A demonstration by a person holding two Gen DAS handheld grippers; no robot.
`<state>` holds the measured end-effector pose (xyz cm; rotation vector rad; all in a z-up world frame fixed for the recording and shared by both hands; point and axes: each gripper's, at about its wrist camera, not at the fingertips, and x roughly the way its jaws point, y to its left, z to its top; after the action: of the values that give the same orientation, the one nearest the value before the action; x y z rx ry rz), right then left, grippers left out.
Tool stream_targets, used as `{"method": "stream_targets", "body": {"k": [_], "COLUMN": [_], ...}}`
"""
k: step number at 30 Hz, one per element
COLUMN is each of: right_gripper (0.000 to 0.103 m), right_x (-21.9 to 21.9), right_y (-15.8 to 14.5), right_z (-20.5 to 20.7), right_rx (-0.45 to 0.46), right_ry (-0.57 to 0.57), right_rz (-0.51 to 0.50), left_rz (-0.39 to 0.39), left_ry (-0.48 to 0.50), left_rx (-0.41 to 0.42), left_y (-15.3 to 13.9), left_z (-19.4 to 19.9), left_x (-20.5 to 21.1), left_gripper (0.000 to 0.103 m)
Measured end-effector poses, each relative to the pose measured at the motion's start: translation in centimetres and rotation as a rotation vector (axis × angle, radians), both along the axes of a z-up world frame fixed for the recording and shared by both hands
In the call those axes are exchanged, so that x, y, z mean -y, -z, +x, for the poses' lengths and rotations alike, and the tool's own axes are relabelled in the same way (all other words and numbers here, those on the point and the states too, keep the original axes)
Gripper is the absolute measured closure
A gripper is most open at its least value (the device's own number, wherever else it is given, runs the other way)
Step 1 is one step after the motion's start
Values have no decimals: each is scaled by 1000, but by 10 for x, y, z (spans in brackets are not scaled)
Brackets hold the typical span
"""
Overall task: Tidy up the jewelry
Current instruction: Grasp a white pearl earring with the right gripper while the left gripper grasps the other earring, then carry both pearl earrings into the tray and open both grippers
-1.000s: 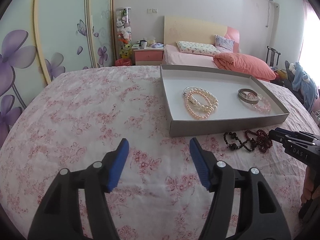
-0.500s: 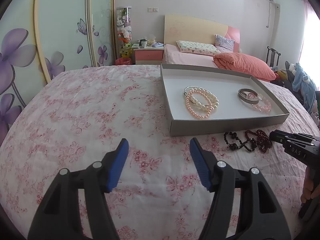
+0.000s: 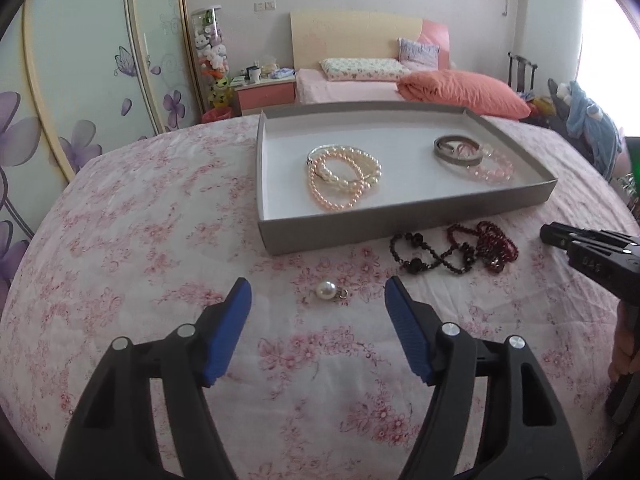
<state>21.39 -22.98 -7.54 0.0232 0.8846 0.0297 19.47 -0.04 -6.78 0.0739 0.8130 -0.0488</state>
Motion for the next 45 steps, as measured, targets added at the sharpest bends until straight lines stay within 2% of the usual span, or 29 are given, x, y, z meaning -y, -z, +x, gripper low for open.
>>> {"method": "stream_targets", "body": {"k": [7, 9, 10, 11, 34, 45], "right_gripper": [88, 88, 88, 88, 89, 89], "right_x": [0, 1, 1, 2, 2, -4], "right_y": [0, 0, 0, 0, -1, -5], "right_z": [3, 3, 3, 3, 2, -13], "right_rx": [-1, -2, -2, -2, -1, 26], "right_ry": [-1, -2, -2, -2, -4, -22], "right_rz": [17, 20, 21, 22, 22, 25], "left_rz": [-16, -20, -26, -27, -36, -48], "left_ry": [-39, -40, -40, -41, -38, -49], "left_rx": [-61, -85, -84, -84, -81, -64], "left_y": [13, 17, 17, 17, 19, 12], "left_z": [19, 22, 22, 22, 22, 7], "left_x": [5, 5, 4, 4, 5, -7], "left_gripper": [58, 70, 73, 83, 85, 87]}}
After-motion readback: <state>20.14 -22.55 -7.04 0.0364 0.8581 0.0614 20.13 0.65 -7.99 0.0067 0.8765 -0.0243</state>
